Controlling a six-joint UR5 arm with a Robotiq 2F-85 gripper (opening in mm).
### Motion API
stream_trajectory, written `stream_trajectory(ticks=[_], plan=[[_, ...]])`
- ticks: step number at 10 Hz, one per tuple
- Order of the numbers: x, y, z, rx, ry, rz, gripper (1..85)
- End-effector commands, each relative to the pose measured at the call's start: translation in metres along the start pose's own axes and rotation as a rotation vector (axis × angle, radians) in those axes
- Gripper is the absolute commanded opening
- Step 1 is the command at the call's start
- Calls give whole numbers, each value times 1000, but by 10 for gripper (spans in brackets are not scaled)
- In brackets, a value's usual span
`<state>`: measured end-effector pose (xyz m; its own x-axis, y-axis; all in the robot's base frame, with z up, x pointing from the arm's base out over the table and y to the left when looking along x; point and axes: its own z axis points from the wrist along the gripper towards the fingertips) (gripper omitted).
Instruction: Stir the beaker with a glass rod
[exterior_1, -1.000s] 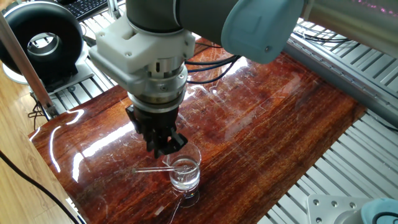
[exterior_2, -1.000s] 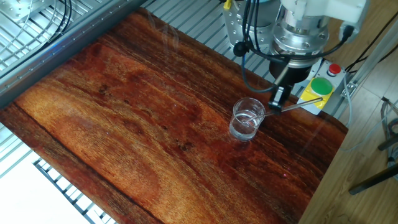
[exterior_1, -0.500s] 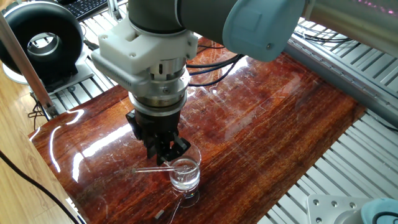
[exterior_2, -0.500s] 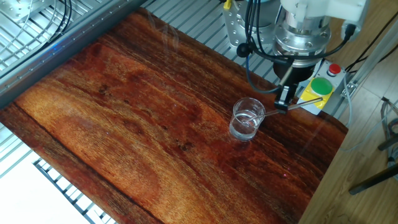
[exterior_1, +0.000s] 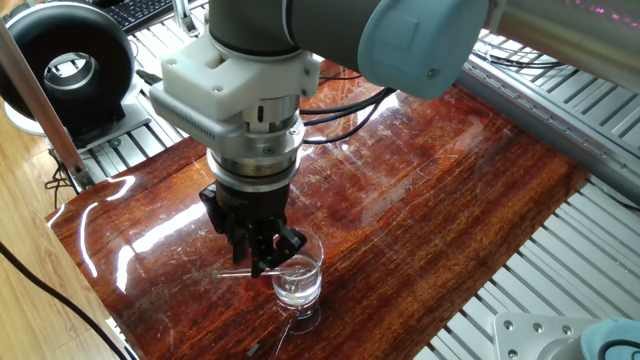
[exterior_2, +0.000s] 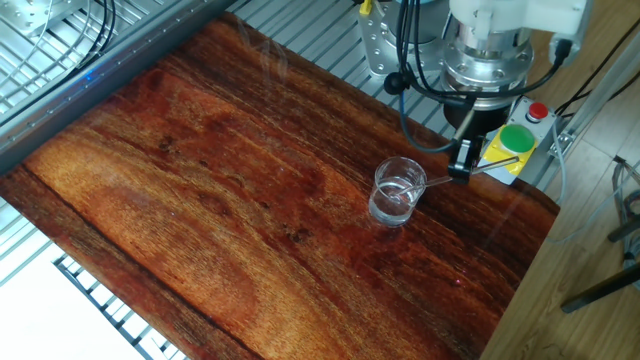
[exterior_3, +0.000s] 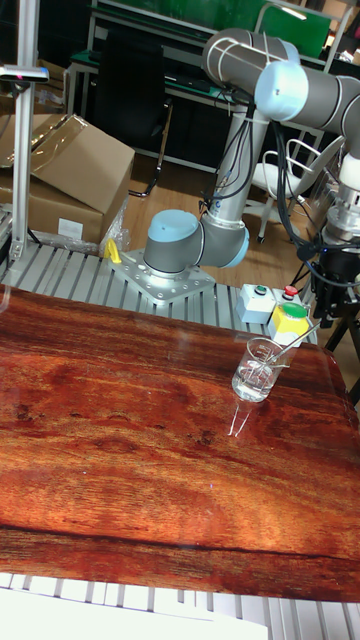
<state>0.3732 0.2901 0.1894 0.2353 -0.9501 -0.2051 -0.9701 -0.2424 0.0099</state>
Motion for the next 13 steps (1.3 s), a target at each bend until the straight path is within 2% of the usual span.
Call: stream_trajectory(ticks=[1,13], plan=[[-7,1,1,-3,-31,-9,317],[-10,-3,4,15,-64,-69,297]])
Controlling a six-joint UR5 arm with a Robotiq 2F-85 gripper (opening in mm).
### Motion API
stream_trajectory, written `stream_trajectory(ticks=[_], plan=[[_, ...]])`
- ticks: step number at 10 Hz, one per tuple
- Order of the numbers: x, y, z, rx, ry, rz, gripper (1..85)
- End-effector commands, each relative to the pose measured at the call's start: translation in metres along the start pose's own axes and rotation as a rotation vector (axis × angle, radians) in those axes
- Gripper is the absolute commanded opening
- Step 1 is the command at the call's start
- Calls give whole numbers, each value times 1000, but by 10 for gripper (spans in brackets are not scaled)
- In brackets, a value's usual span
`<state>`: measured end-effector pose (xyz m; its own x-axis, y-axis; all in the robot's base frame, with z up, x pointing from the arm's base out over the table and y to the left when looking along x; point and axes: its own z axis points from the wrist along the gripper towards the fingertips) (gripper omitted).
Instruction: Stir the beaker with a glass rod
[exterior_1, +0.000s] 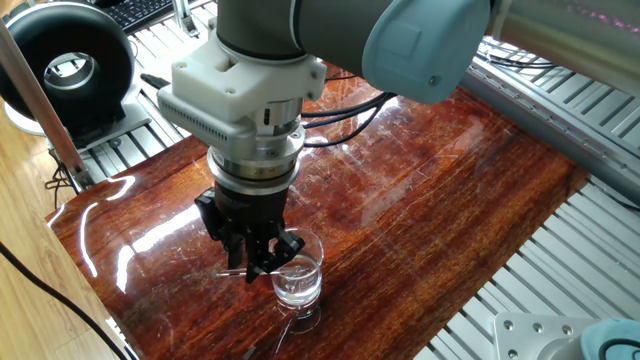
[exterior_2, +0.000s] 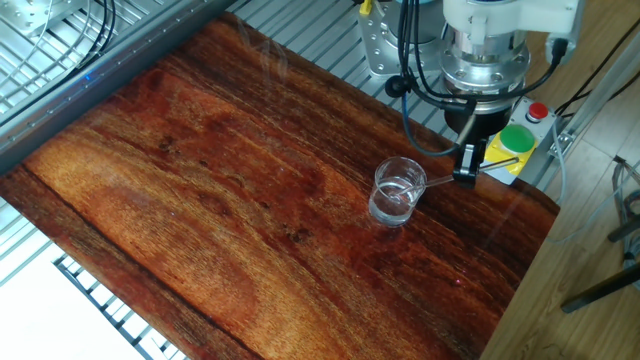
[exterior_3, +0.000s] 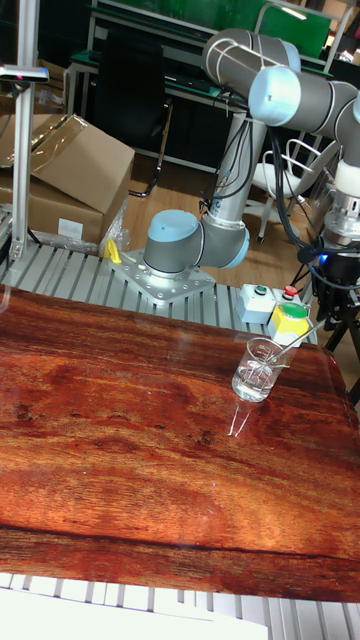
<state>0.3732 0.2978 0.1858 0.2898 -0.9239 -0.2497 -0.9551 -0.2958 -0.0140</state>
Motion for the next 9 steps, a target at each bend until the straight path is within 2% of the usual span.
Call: stream_trajectory(ticks=[1,9], plan=[[-4,-1,-1,4,-21,-14,297],[-3,-2,1,12,-44,-50,253]])
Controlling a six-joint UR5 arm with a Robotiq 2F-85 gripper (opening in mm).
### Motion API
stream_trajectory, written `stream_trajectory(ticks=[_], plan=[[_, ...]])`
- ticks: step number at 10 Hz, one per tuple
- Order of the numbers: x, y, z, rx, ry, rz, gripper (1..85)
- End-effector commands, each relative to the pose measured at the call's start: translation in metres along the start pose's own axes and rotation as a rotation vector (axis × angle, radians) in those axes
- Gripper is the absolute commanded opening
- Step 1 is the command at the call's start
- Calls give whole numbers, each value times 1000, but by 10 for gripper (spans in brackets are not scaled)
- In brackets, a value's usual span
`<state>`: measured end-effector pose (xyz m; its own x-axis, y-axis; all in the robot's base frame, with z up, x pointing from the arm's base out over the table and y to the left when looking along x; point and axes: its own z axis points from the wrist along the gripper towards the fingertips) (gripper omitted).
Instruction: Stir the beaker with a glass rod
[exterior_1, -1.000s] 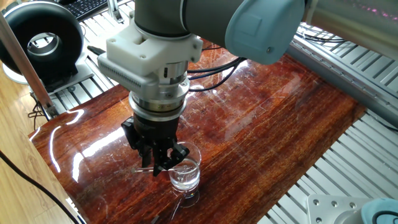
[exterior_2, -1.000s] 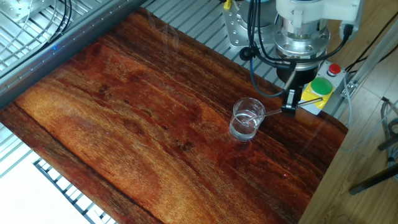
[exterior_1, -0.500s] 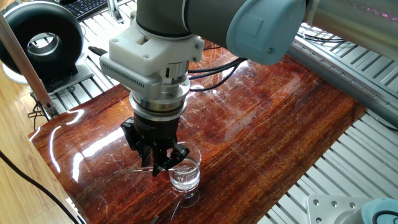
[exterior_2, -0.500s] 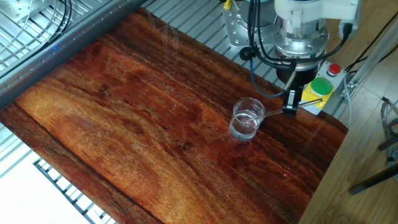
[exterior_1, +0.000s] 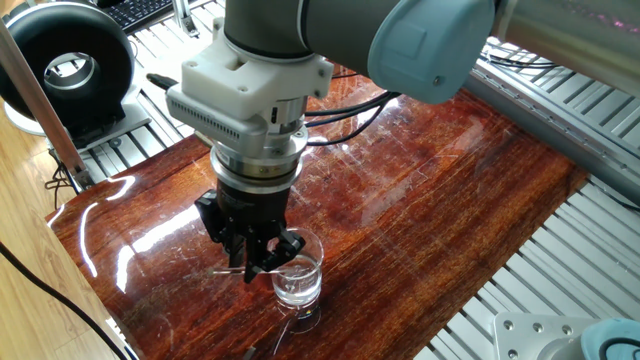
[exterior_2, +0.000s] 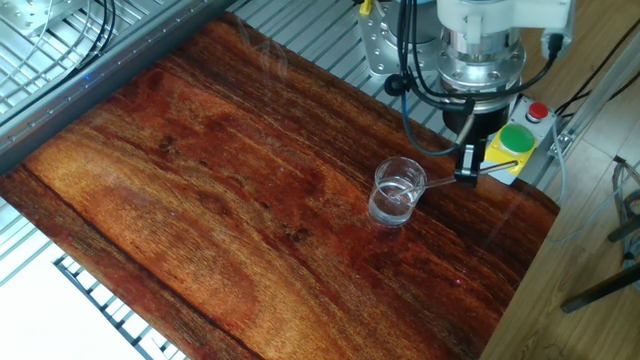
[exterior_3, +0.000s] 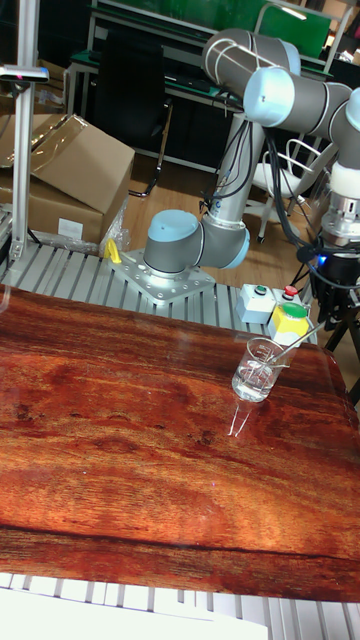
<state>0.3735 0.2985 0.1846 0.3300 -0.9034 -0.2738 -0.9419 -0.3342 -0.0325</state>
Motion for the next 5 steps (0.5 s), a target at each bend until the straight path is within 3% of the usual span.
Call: stream_trajectory(ticks=[1,5], plan=[[-3,-2,1,6,-19,-7,253],[-4,-4,1,13,-25,-6,197]])
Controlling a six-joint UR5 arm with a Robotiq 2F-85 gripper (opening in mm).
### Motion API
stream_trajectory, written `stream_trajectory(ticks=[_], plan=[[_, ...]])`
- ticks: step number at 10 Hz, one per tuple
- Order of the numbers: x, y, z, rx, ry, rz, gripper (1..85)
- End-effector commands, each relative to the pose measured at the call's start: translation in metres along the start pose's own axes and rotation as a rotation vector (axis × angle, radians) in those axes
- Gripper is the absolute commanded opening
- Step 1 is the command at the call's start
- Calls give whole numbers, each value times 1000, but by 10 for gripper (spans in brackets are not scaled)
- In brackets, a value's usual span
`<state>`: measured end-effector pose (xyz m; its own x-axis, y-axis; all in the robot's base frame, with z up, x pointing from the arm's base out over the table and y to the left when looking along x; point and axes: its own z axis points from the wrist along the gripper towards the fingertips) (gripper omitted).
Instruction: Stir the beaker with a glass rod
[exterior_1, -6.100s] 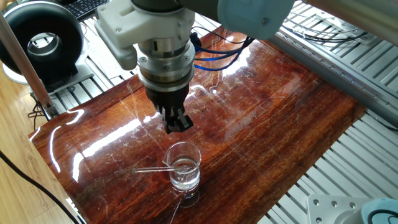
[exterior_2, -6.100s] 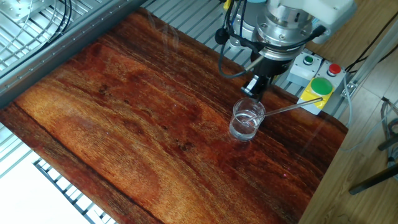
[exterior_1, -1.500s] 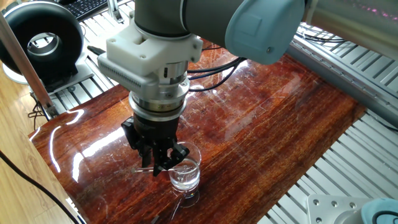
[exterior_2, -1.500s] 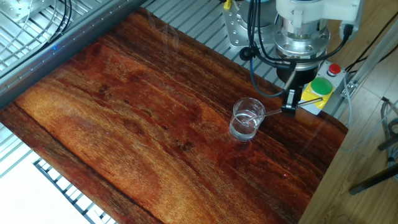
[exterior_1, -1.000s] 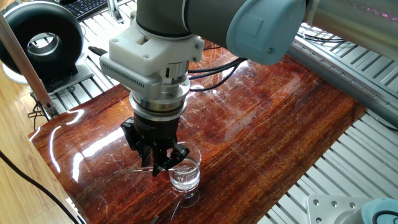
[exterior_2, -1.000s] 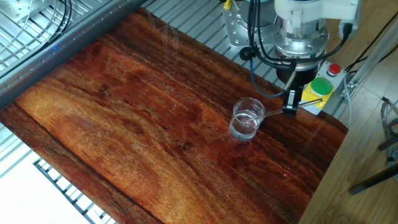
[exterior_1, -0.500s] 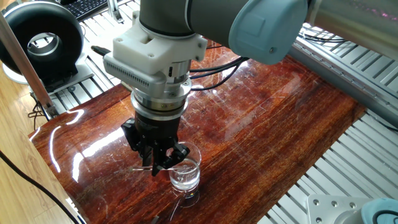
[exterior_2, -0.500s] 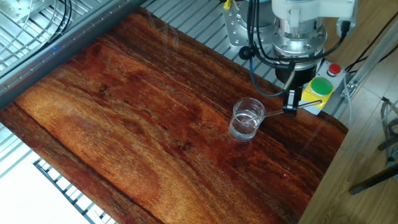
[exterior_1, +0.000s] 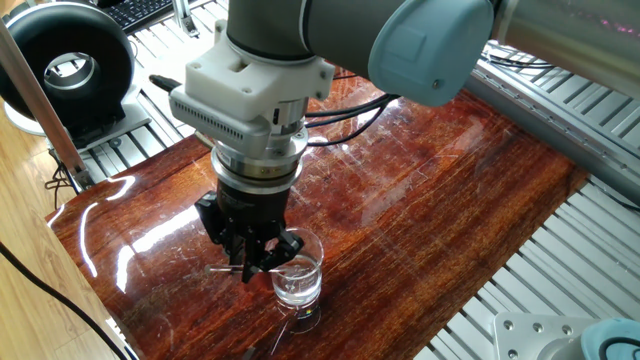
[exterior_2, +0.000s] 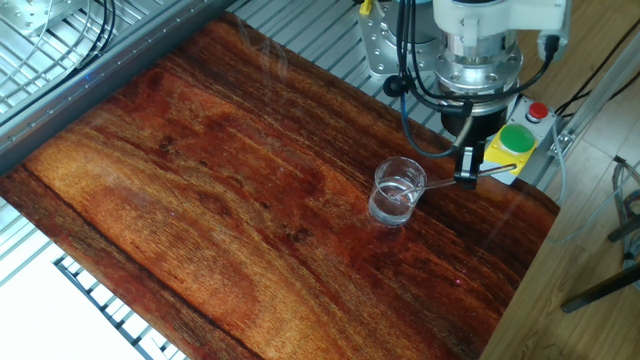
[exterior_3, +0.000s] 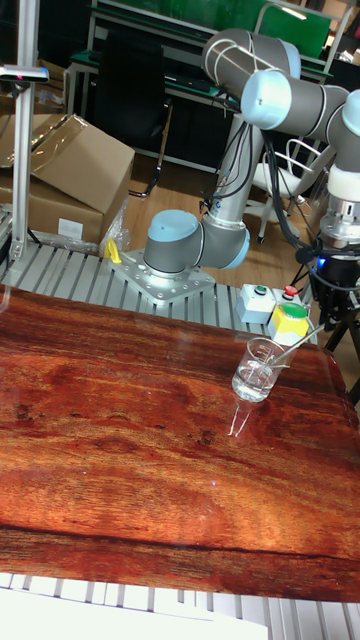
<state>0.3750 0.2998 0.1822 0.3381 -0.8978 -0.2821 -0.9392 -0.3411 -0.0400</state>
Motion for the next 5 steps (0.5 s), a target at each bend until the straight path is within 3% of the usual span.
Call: stream_trajectory(ticks=[1,3,5], plan=[[-3,-3,-1,10,-15,5,150],[-1,-4,-2,17,-10,9,60],[0,-3,-3,12,-15,6,43]])
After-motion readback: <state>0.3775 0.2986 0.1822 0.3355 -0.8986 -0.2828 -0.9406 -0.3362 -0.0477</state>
